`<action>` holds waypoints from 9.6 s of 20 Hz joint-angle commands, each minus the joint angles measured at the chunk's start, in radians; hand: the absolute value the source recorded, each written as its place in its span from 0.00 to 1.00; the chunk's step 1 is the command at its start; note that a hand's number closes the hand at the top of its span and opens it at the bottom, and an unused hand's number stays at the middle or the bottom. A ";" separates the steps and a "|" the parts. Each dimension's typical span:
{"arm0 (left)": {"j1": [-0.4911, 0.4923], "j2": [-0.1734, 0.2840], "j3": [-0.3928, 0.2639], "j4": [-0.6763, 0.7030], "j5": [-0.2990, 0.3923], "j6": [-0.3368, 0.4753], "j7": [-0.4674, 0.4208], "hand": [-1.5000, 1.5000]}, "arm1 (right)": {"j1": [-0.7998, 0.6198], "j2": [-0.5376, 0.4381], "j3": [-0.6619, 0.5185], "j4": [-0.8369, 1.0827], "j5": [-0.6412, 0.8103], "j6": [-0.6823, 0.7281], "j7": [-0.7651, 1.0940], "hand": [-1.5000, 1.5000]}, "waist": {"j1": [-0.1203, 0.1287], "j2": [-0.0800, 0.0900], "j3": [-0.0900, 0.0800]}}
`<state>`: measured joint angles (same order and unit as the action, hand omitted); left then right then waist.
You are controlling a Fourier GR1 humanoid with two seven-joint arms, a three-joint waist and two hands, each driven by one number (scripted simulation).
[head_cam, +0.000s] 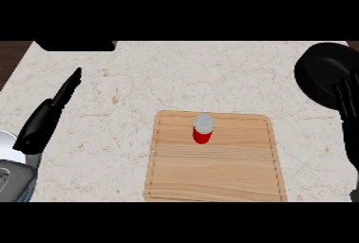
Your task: Pick the can from the cutting board and place it in the pot
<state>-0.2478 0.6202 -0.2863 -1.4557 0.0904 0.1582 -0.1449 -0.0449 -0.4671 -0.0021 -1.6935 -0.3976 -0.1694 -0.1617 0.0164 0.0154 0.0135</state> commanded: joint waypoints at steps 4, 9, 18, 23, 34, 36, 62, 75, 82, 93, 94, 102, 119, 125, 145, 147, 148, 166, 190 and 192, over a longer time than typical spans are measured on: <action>-0.050 -0.118 0.109 -0.016 0.161 0.029 0.033 0.50 | -0.237 -0.086 0.059 0.034 -0.149 0.313 0.061 1.00 | 0.059 -0.003 -0.014; -0.056 -0.252 0.130 -0.020 0.257 0.072 0.050 0.50 | -0.343 -0.230 0.054 0.255 0.163 0.276 -0.023 0.00 | 0.066 0.010 -0.014; -0.057 -0.223 0.193 -0.046 0.261 0.093 0.140 0.50 | -0.468 -0.205 0.207 0.447 0.417 0.469 -0.441 0.00 | 0.013 -0.010 -0.013; 0.022 -0.244 0.191 -0.073 0.239 0.098 0.087 0.50 | -0.457 -0.273 0.295 0.304 0.535 0.507 -0.283 0.00 | -0.004 -0.017 -0.015; -0.019 -0.244 0.230 -0.091 0.228 0.088 0.166 0.50 | -0.601 -0.126 0.408 0.118 0.629 0.678 0.183 0.00 | -0.015 -0.019 -0.014; -0.014 -0.251 0.248 -0.062 0.221 0.056 0.136 0.50 | -0.604 -0.094 0.382 0.191 0.666 0.693 0.164 0.00 | -0.012 -0.016 -0.014; -0.021 -0.345 0.323 -0.105 0.138 0.005 0.202 0.50 | -0.454 0.226 0.422 0.248 1.116 0.642 0.178 0.00 | -0.013 -0.016 -0.013; 0.029 -0.364 0.373 -0.083 0.111 -0.065 0.130 0.50 | -0.507 0.400 0.402 0.493 1.254 0.560 0.070 0.00 | -0.010 -0.015 -0.014; -0.049 -0.420 0.322 -0.090 0.039 0.016 0.208 0.50 | -0.510 0.406 0.451 0.577 1.317 0.478 -0.130 1.00 | -0.011 -0.014 -0.013; -0.032 -0.431 0.348 -0.065 0.027 -0.028 0.182 0.50 | -0.570 0.466 0.422 0.653 1.361 0.342 -0.129 1.00 | -0.010 -0.014 -0.013; -0.042 -0.407 0.368 -0.135 0.055 -0.034 0.248 0.50 | -0.493 0.426 0.420 0.500 1.411 0.406 -0.098 1.00 | -0.017 -0.017 -0.013; -0.063 -0.445 0.331 -0.064 0.030 -0.032 0.199 0.50 | -0.675 0.466 0.309 0.551 1.419 0.296 0.390 1.00 | 0.016 -0.009 -0.015; -0.024 -0.393 0.389 -0.071 0.063 -0.075 0.194 0.50 | -1.012 0.362 0.167 0.628 1.757 -0.014 1.114 1.00 | -0.012 -0.016 -0.014; -0.069 -0.405 0.396 -0.052 0.051 -0.046 0.212 0.50 | -0.936 0.264 0.106 0.463 1.757 0.059 1.122 1.00 | -0.026 -0.018 -0.014; -0.008 -0.406 0.406 -0.127 0.054 -0.078 0.213 0.50 | -0.614 -0.099 -0.283 0.587 1.414 -0.049 0.575 1.00 | -0.011 -0.014 -0.013; -0.006 -0.400 0.411 -0.142 0.061 -0.076 0.238 0.50 | -0.603 -0.124 -0.330 0.711 1.392 -0.156 0.468 1.00 | -0.003 -0.011 -0.012; -0.073 -0.409 0.411 -0.076 0.053 -0.072 0.219 0.50 | -0.713 -0.129 -0.304 0.802 1.423 -0.138 0.483 1.00 | -0.003 -0.010 -0.013; -0.068 -0.406 0.417 -0.082 0.059 -0.095 0.223 0.50 | -0.816 -0.190 -0.477 1.297 1.200 -0.029 0.113 0.00 | 0.012 -0.006 -0.011; -0.080 -0.418 0.448 -0.002 0.052 -0.093 0.163 0.50 | -0.701 -0.329 -0.888 1.271 0.686 0.012 -0.228 0.00 | -0.017 -0.008 -0.012; -0.004 -0.431 0.414 -0.106 0.038 -0.094 0.183 0.50 | -0.702 -0.348 -0.888 1.287 0.664 0.001 -0.210 0.00 | -0.005 -0.011 -0.012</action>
<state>-0.2917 0.1883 0.1220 -1.5475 0.1200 0.0847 0.0642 -0.7908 -0.7768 -0.8542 -0.4247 0.3276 -0.1986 -0.3254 0.0082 0.0049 0.0015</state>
